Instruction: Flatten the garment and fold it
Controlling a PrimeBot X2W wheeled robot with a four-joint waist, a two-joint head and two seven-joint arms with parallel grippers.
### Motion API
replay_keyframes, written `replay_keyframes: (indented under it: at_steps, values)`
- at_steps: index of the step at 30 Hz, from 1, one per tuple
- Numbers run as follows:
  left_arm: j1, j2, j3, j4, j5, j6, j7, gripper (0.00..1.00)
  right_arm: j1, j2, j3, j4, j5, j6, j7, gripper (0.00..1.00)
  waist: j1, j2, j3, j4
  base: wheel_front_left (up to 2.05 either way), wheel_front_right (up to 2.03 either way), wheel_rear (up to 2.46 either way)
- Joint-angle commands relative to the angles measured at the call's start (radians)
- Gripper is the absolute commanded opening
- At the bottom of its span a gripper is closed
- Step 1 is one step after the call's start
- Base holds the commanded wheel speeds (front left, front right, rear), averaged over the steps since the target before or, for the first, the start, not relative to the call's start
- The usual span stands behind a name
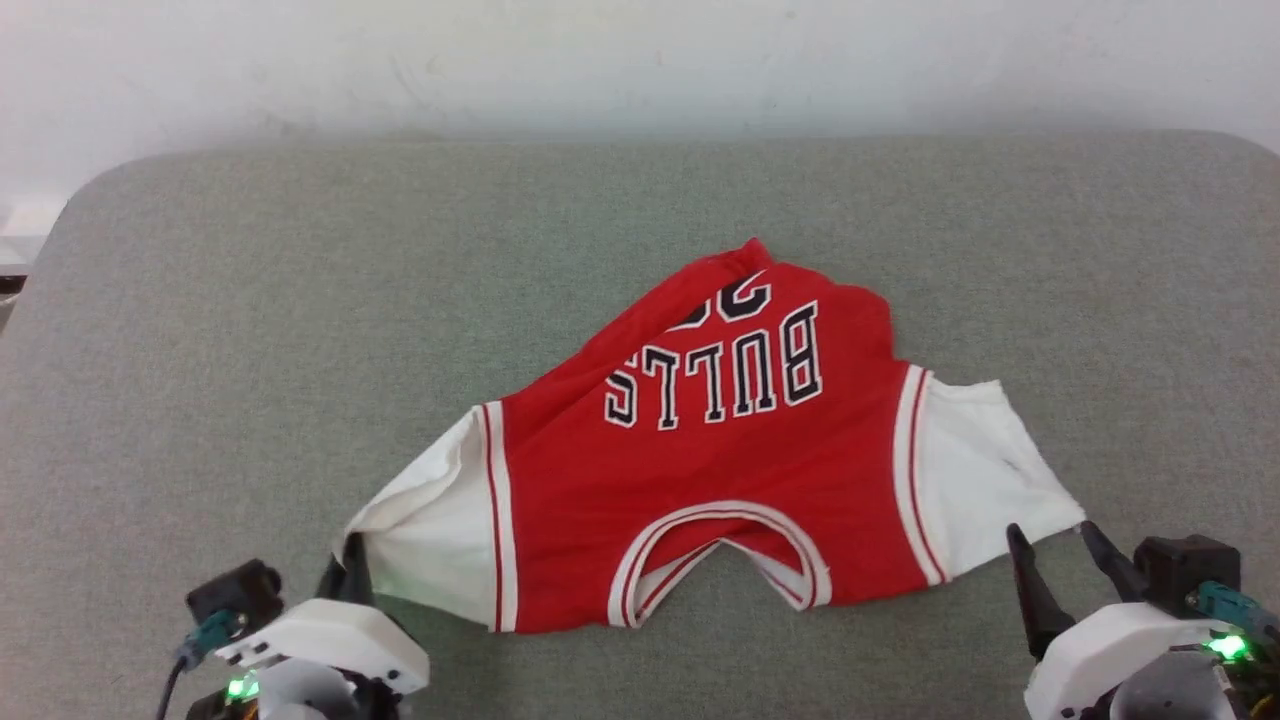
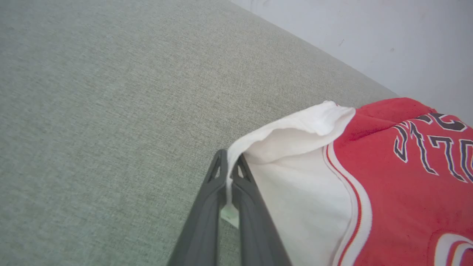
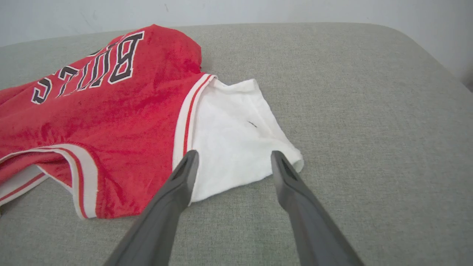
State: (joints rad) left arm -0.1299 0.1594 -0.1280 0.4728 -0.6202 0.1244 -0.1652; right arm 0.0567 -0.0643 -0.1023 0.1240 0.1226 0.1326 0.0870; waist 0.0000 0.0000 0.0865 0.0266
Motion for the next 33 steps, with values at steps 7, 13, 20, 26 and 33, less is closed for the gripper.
replay_keyframes:
  at_steps: [7, 13, 20, 26, 33]
  values:
    - [-0.033, 0.021, 0.003, -0.044, 0.063, -0.031, -0.087, 1.00, -0.012, -0.018, -0.103, -0.014, -0.012, -0.002, 0.077, 1.00, 0.0000, 0.0000, -0.011, 0.032, 0.00, 0.00, 0.00]
    - [-0.011, 0.032, -0.013, -0.174, 0.188, -0.036, -0.096, 1.00, -0.071, -0.063, -0.141, 0.030, -0.013, -0.002, 0.201, 1.00, 0.0000, 0.0000, 0.000, 0.062, 0.00, 0.00, 0.00]
    - [0.041, 0.007, -0.028, -0.257, 0.270, -0.061, -0.096, 1.00, -0.157, -0.136, -0.130, 0.146, -0.022, -0.002, 0.353, 1.00, 0.0000, 0.0000, 0.029, 0.116, 0.00, 0.00, 0.00]
    - [0.050, -0.001, -0.034, -0.233, 0.279, -0.071, -0.096, 1.00, -0.186, -0.194, -0.076, 0.232, -0.040, -0.002, 0.377, 1.00, 0.0000, 0.0000, 0.052, 0.153, 0.00, 0.00, 0.00]
    - [0.051, 0.009, -0.044, -0.172, 0.263, -0.085, -0.058, 1.00, -0.194, -0.220, 0.014, 0.303, -0.046, -0.002, 0.335, 0.11, 0.0000, 0.0000, 0.063, 0.167, 0.00, 0.00, 0.00]
